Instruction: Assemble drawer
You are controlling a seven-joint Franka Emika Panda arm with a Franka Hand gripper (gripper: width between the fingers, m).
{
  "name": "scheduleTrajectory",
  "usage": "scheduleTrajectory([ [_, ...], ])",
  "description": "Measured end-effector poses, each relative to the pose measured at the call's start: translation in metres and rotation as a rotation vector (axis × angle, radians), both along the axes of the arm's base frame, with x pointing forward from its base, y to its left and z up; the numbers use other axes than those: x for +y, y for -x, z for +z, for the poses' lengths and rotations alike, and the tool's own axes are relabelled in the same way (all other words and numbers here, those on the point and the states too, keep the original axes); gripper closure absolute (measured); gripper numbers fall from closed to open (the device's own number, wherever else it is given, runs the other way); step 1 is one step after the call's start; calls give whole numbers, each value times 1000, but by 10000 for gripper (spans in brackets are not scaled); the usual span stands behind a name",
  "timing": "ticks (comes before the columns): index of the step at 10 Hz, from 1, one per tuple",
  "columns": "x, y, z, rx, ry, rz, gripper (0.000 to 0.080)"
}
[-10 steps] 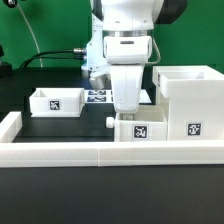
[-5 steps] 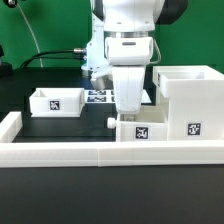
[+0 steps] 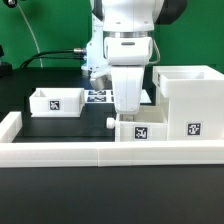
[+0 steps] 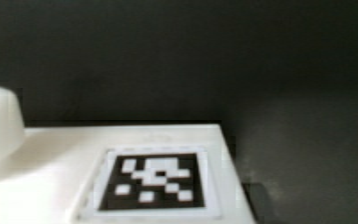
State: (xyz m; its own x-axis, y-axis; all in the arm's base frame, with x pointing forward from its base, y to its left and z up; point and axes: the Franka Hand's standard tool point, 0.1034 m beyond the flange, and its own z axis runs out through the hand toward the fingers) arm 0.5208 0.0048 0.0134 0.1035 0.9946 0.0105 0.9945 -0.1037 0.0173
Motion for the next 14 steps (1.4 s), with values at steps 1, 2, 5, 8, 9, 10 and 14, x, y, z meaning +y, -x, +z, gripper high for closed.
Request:
scheduleTrajectory([
  [1,1,0,0,-4,0,8,757],
  [2,1,0,0,-23,-2,4,757],
  [5,0,-1,-1,-36,-4,5,757],
  [8,-5,-1,-2,-44,-3,35,757],
  [9,-7,-2,-2,-45,-2,47,757],
  [10,-7,-3,-2,-45,-1,53,757],
  [14,-7,-3,-2,-45,-1,50,757],
])
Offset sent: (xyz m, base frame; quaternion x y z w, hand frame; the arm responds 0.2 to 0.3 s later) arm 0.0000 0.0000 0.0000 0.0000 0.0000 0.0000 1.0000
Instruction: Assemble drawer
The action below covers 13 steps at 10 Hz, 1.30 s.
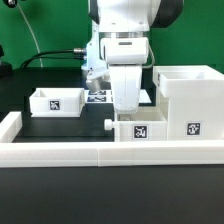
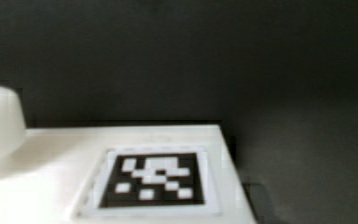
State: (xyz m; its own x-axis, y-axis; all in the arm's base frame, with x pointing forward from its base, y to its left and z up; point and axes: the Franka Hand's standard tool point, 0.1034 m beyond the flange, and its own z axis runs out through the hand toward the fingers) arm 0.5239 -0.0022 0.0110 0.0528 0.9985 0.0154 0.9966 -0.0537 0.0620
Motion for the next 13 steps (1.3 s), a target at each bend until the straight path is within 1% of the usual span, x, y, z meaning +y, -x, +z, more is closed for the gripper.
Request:
scheduleTrajectory([
  [5,4,0,0,1,-3,-28,757],
  [7,3,0,0,0,-4,-44,757],
  [11,1,0,0,-6,10,14,757],
  [13,0,-1,0,-6,10,11,757],
])
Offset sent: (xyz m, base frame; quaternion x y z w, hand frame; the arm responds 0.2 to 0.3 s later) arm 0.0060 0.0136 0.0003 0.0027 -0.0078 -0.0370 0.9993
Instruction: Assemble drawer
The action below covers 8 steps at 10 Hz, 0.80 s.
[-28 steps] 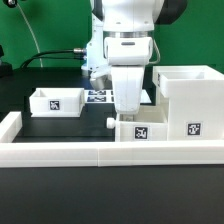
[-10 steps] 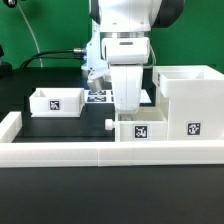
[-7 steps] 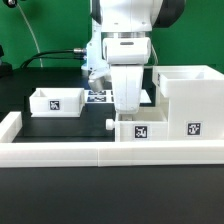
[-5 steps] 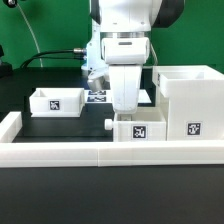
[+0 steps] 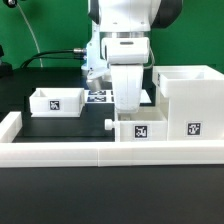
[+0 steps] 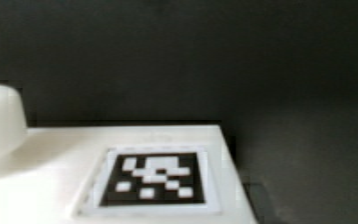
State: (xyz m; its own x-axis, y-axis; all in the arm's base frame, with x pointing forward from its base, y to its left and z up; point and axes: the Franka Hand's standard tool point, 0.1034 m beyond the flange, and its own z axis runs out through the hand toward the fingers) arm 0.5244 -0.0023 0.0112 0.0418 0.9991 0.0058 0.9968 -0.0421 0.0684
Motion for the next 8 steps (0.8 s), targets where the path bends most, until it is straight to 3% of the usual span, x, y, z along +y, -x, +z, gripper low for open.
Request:
scheduleTrajectory([
  [8,2,0,0,-23,-4,-10,756],
])
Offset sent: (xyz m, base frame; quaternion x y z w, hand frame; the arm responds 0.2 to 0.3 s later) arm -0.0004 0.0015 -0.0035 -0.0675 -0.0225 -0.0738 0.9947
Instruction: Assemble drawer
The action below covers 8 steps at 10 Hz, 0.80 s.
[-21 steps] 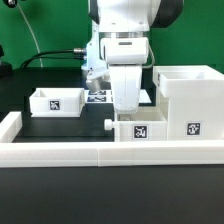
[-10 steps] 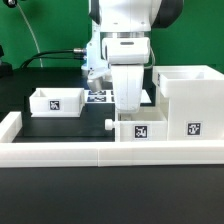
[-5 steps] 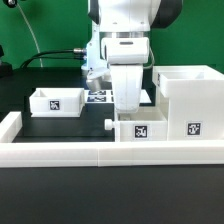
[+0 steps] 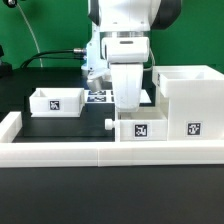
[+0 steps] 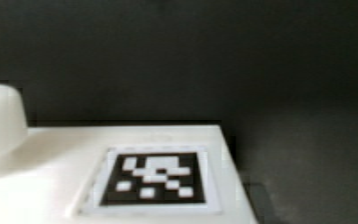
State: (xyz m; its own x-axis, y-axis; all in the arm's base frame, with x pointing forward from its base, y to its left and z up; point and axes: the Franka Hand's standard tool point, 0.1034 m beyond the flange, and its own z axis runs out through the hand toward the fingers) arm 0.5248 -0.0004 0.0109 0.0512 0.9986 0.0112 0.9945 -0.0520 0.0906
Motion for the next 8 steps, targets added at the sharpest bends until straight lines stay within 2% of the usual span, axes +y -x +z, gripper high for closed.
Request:
scheduleTrajectory([
  [4,8,-1,1,2,-7,-65,755],
  [8,8,0,0,6,-4,-61,755],
])
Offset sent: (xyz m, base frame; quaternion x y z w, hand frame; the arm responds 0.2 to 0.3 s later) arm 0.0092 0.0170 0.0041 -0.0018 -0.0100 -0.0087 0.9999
